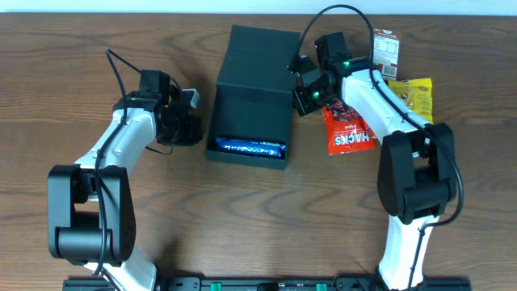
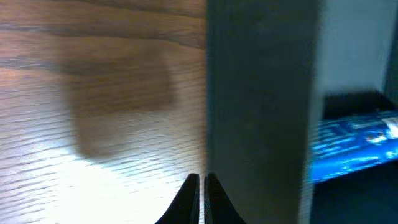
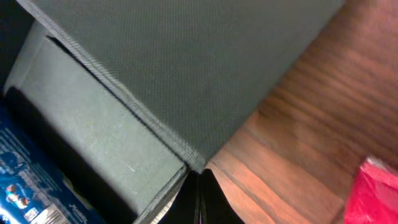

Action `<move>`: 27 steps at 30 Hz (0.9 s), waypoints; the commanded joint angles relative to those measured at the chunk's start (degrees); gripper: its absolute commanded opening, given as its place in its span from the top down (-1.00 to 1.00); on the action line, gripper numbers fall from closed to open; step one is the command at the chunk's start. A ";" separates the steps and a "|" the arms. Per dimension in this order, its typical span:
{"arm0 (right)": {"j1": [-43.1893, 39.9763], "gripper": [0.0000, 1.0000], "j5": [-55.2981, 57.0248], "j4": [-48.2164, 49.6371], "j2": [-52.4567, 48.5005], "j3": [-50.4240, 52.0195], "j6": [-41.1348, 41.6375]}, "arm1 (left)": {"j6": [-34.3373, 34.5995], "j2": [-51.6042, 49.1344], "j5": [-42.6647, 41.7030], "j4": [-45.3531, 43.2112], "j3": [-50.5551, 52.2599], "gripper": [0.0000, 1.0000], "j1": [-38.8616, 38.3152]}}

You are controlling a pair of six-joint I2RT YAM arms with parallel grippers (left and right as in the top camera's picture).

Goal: Pack container
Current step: 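Move the right gripper to the red HACKS bag and grasp it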

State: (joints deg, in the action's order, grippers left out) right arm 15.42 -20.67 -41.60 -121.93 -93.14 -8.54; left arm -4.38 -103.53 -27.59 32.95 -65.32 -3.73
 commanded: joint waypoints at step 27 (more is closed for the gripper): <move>-7.56 0.14 26.69 -7.78 3.21 -16.22 1.20 | 1.64 -0.28 1.68 -0.70 0.11 0.88 -2.67</move>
State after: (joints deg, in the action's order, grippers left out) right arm 10.37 -0.80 -49.71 -119.39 -108.81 -7.57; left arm -2.96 -103.53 -26.79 32.62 -65.32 -6.44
